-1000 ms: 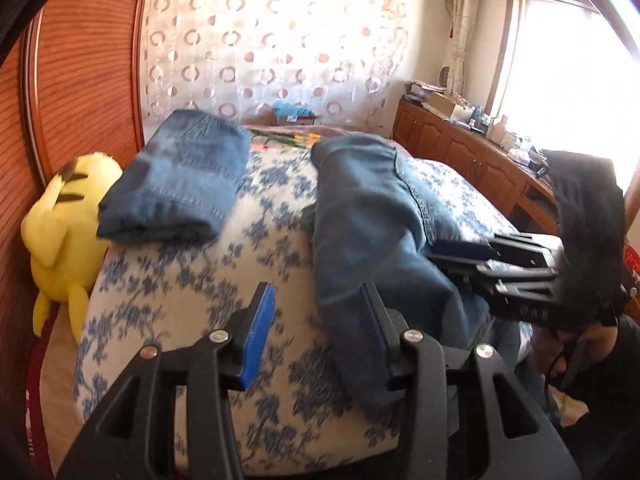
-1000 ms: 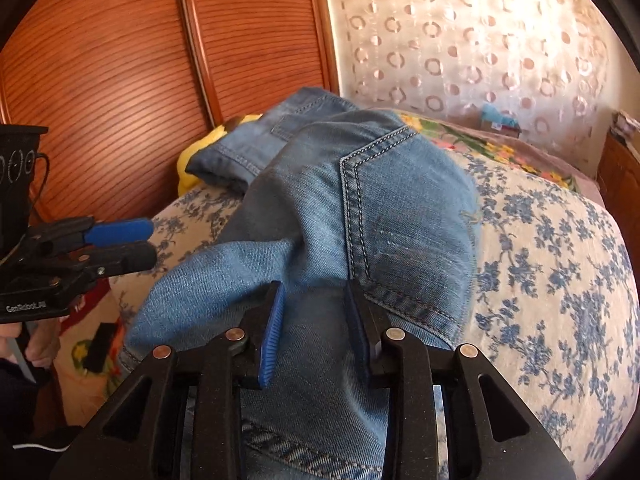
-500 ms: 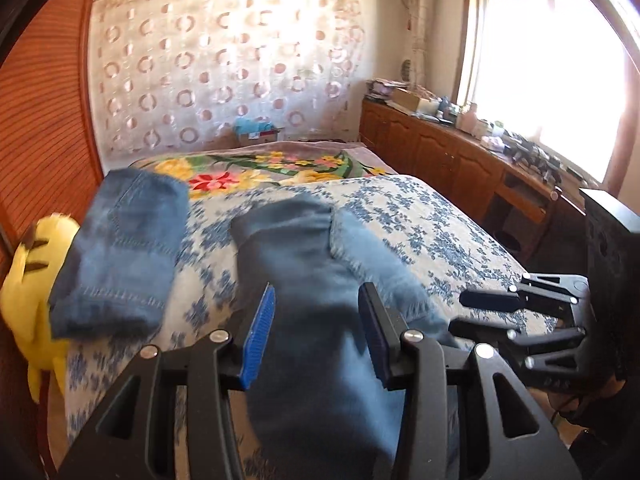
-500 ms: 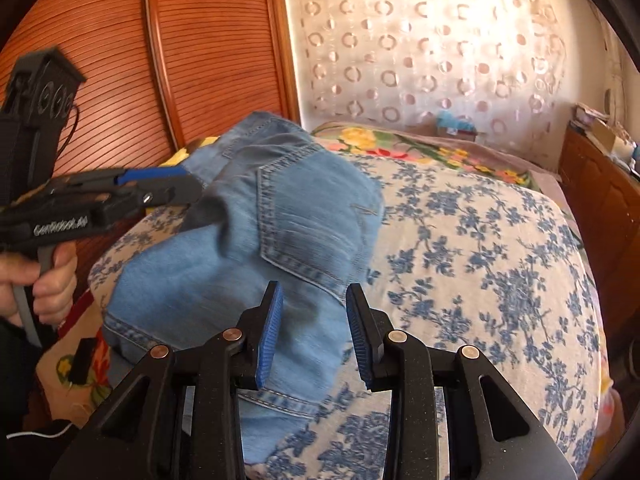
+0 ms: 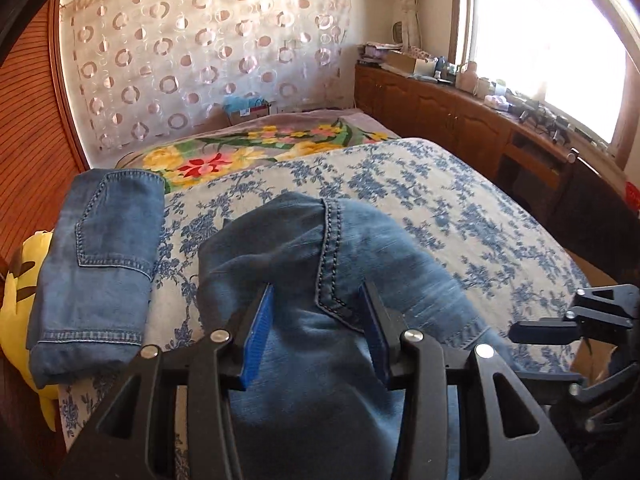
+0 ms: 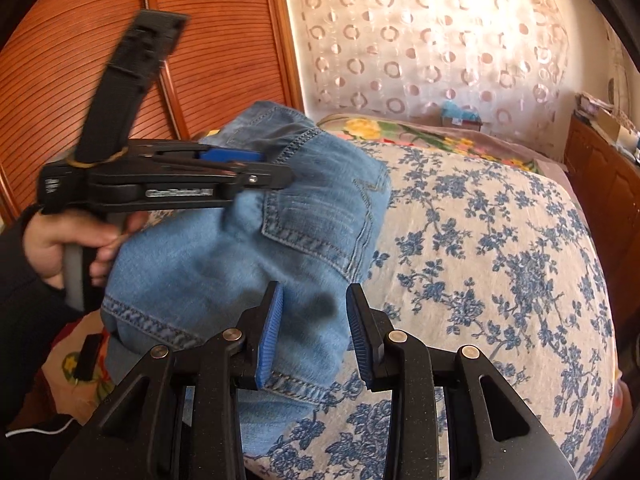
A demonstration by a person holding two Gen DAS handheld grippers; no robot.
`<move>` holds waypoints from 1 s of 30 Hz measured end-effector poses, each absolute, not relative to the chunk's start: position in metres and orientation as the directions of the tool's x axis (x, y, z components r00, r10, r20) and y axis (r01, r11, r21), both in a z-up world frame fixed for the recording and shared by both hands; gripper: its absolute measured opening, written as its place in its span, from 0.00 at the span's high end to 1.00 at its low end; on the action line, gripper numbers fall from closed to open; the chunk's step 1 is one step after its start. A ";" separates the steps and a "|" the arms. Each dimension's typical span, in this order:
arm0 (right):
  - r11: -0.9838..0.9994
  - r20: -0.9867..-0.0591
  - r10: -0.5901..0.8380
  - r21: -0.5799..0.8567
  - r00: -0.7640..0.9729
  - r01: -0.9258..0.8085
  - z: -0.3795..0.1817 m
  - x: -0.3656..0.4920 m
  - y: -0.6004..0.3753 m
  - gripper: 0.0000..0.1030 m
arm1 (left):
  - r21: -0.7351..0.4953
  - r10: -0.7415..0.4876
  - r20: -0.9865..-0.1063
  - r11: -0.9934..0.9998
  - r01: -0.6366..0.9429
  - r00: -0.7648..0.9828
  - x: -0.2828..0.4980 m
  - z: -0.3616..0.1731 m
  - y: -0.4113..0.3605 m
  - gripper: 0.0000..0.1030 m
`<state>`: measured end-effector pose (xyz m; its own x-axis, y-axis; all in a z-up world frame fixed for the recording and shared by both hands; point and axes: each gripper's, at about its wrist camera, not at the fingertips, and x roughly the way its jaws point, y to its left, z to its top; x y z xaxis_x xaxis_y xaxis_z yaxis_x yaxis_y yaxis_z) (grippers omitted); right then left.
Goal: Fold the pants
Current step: 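Press the folded jeans flat with both grippers open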
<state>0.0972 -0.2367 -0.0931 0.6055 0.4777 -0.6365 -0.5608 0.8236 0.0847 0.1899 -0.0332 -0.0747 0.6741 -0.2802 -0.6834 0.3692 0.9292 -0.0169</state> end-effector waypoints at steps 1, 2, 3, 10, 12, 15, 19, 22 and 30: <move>0.822 -0.638 0.479 0.085 0.603 -0.563 -0.094 0.097 -0.236 0.69 | -0.019 -0.281 -0.687 0.929 0.370 0.670 0.191 -0.078 -0.031 0.59; 0.821 -0.639 0.481 0.087 0.600 -0.565 -0.095 0.096 -0.235 0.69 | -0.019 -0.281 -0.690 0.928 0.371 0.667 0.192 -0.081 -0.030 0.58; 0.820 -0.641 0.482 0.089 0.598 -0.566 -0.096 0.096 -0.234 0.69 | -0.016 -0.279 -0.690 0.928 0.372 0.668 0.193 -0.085 -0.029 0.58; 0.814 -0.648 0.487 0.093 0.586 -0.573 -0.103 0.096 -0.227 0.69 | -0.048 -0.303 -0.692 0.925 0.376 0.656 0.192 -0.101 -0.019 0.57; 0.815 -0.649 0.488 0.100 0.584 -0.571 -0.106 0.096 -0.228 0.69 | -0.040 -0.300 -0.692 0.924 0.380 0.657 0.192 -0.103 -0.018 0.57; 0.814 -0.658 0.487 0.105 0.574 -0.571 -0.113 0.098 -0.227 0.69 | -0.048 -0.306 -0.691 0.923 0.381 0.655 0.191 -0.105 -0.017 0.57; 0.814 -0.670 0.479 0.099 0.567 -0.572 -0.124 0.099 -0.226 0.68 | -0.054 -0.309 -0.690 0.924 0.379 0.654 0.190 -0.105 -0.015 0.57; 0.814 -0.670 0.483 0.106 0.564 -0.571 -0.125 0.098 -0.226 0.68 | -0.038 -0.296 -0.687 0.927 0.374 0.663 0.188 -0.101 -0.016 0.58; 0.819 -0.668 0.481 0.111 0.568 -0.563 -0.114 0.098 -0.232 0.68 | -0.017 -0.266 -0.651 0.942 0.336 0.711 0.155 -0.074 0.000 0.58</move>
